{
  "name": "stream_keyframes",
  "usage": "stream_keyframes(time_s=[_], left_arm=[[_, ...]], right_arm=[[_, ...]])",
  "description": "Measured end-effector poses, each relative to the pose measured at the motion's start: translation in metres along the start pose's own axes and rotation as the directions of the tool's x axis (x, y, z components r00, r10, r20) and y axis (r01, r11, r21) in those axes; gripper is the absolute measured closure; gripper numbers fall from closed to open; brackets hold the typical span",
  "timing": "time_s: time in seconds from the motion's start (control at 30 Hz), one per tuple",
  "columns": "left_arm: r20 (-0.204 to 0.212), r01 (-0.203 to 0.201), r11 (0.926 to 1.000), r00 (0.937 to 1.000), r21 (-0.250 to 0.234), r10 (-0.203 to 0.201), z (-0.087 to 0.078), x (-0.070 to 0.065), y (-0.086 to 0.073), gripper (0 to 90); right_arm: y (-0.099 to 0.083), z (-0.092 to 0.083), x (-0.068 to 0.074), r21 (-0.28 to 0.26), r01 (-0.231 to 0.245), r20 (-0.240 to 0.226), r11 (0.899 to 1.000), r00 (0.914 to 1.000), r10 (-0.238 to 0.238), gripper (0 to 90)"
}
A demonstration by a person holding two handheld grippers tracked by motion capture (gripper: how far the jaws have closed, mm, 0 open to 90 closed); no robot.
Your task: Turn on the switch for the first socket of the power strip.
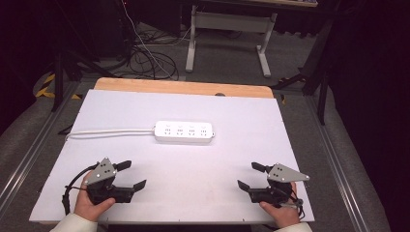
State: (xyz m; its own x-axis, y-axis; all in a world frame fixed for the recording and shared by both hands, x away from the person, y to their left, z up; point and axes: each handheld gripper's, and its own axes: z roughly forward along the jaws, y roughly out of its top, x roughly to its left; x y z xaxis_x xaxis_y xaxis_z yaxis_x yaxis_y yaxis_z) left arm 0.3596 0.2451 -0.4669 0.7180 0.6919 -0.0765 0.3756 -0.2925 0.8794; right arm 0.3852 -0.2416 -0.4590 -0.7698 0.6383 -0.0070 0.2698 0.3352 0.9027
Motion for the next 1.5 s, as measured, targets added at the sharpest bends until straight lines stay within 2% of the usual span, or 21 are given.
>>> stream_keyframes(time_s=[0.33,0.37,0.5,0.57,0.6,0.73,0.9,1.03,1.27,1.3,1.4,1.47,1.5], left_arm=[[-0.031,-0.064,0.9971,0.9973,0.041,0.066,0.000,-0.003,0.005,16.5],[-0.017,-0.044,0.9981,0.9988,0.043,0.045,-0.001,-0.003,0.006,16.5],[-0.026,-0.046,0.9977,0.9985,0.050,0.048,-0.002,-0.002,0.008,16.5],[-0.024,-0.032,0.9980,0.9991,0.055,0.033,-0.002,-0.003,0.009,17.5],[-0.038,-0.049,0.9970,0.9980,0.059,0.051,-0.002,-0.001,0.010,17.5],[-0.034,-0.035,0.9971,0.9987,0.068,0.038,-0.002,-0.001,0.015,21.4],[-0.029,-0.007,0.9974,0.9995,0.071,0.009,0.003,0.004,0.028,25.4],[-0.028,-0.003,0.9971,0.9996,0.076,0.006,0.009,0.009,0.041,26.7],[-0.008,-0.021,0.9954,0.9997,0.094,0.022,0.027,0.016,0.068,27.6],[-0.008,-0.021,0.9954,0.9997,0.094,0.022,0.027,0.016,0.068,27.7],[-0.012,-0.043,0.9944,0.9990,0.096,0.044,0.034,0.019,0.082,27.6],[-0.003,-0.040,0.9942,0.9992,0.100,0.041,0.037,0.020,0.085,27.6],[-0.008,-0.053,0.9937,0.9985,0.098,0.054,0.039,0.021,0.088,27.5]], right_arm=[[0.000,-0.002,0.000,-0.001,0.001,0.009,1.000,1.0000,-0.001,22.4],[0.000,-0.002,-0.001,-0.001,0.004,0.012,1.000,0.9999,-0.004,22.6],[0.000,-0.002,-0.001,-0.002,0.002,0.013,1.000,0.9999,-0.002,22.9],[-0.001,-0.003,-0.001,-0.004,0.000,0.018,1.000,0.9998,0.001,23.0],[-0.001,-0.003,-0.001,-0.004,0.000,0.018,1.000,0.9998,0.001,23.0],[-0.001,-0.002,-0.002,-0.004,-0.005,0.018,1.000,0.9998,0.005,23.1],[-0.002,-0.001,-0.003,0.002,-0.009,0.017,1.000,0.9998,0.008,23.1],[-0.004,0.000,-0.004,0.012,-0.018,0.014,1.000,0.9997,0.018,23.1],[-0.010,0.000,-0.005,0.039,-0.033,0.026,0.999,0.9991,0.032,23.1],[-0.010,0.000,-0.005,0.039,-0.033,0.026,0.999,0.9991,0.032,23.1],[-0.012,0.001,-0.006,0.053,-0.046,0.032,0.998,0.9985,0.045,23.2],[-0.013,0.003,-0.007,0.060,-0.050,0.038,0.997,0.9982,0.047,23.1],[-0.014,0.004,-0.007,0.063,-0.053,0.039,0.997,0.9980,0.050,23.2]])
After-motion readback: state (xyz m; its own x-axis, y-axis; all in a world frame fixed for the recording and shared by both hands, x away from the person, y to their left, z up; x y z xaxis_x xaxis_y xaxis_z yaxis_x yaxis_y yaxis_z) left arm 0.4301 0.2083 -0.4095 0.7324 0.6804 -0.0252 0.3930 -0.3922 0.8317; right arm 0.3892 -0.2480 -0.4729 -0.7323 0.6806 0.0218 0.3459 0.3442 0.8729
